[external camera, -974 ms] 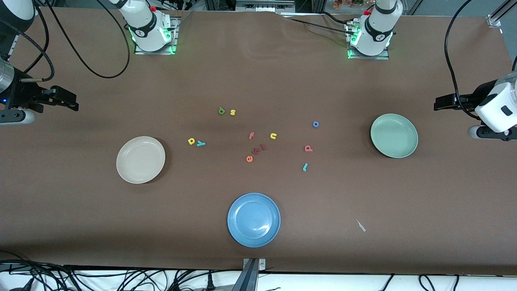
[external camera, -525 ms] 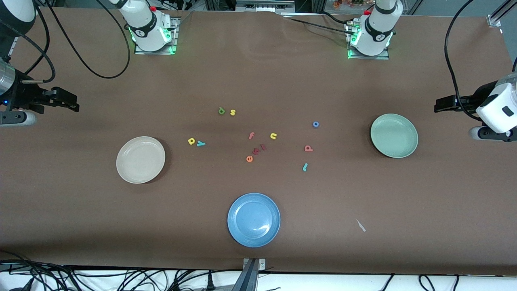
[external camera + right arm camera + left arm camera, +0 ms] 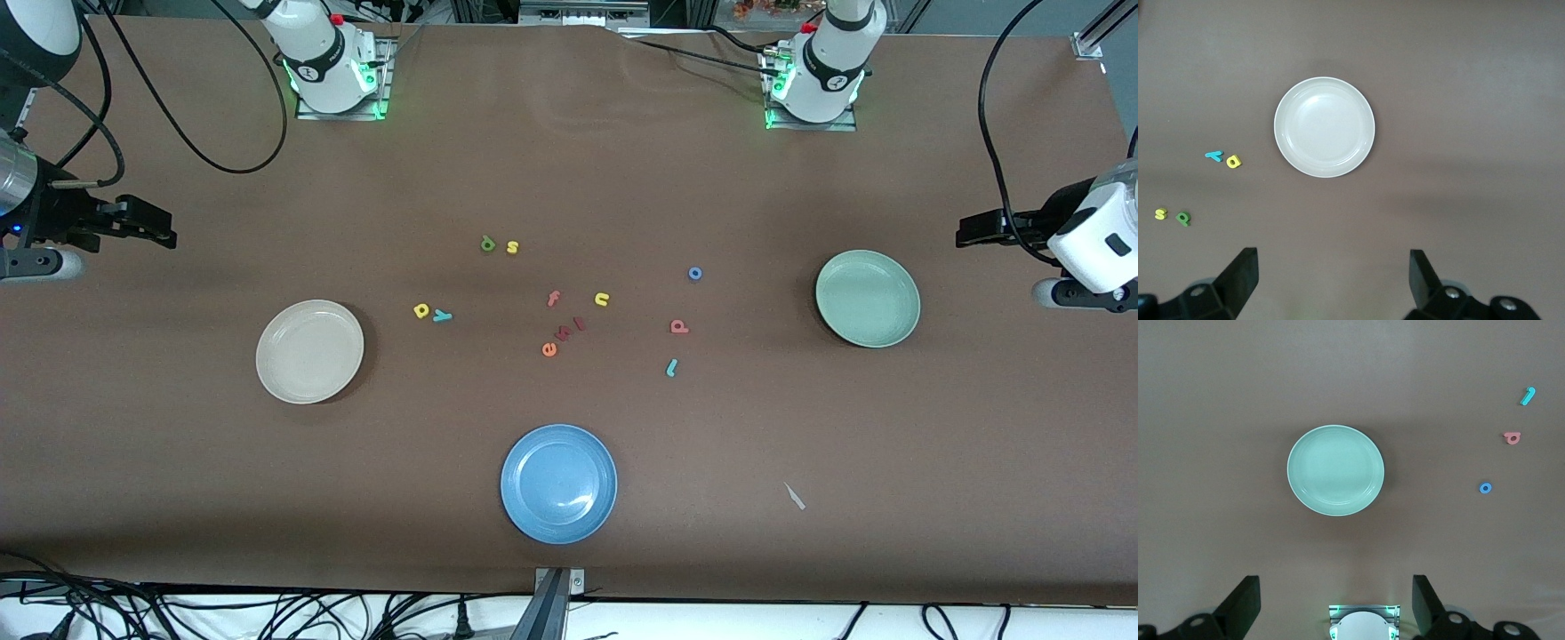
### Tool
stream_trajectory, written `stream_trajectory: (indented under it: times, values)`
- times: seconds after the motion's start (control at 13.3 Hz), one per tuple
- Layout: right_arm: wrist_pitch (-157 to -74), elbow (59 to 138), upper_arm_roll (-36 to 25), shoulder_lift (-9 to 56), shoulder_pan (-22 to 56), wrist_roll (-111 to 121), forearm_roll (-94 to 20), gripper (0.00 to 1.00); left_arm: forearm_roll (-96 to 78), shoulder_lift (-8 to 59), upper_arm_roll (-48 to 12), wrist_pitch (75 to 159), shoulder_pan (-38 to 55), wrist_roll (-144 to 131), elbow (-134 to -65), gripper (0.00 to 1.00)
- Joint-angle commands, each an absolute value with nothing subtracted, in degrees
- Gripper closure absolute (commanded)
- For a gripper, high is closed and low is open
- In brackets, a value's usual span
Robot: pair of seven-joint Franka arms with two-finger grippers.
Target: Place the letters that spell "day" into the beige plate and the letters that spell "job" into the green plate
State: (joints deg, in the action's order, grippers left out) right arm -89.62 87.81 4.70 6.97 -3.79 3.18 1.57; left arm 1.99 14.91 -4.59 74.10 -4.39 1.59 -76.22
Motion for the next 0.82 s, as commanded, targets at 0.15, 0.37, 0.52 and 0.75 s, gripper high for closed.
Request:
stream_trajectory:
  times: [0.15,0.37,0.52,0.75]
  values:
    - [-89.38,86.48,4.83,7.47,-4.22,2.81,0.35,0.00,0.97,14.15,-4.66,75.85,-4.75,2.11,-76.99,0.00]
    - [-89.38,86.48,4.83,7.47,-4.22,2.81,0.35,0.00,0.97,14.15,-4.66,75.94,-4.75,2.11,-76.99,0.00]
    - [-89.38,86.48,4.83,7.47,-4.22,2.81,0.35,0.00,0.97,14.15,-4.66,75.94,-4.75,2.02,-76.99,0.00]
    - [-89.56,86.48,4.83,7.47,-4.22,2.81,0.35,0.00,0.97,14.15,-4.66,75.94,-4.75,2.02,-76.99,0.00]
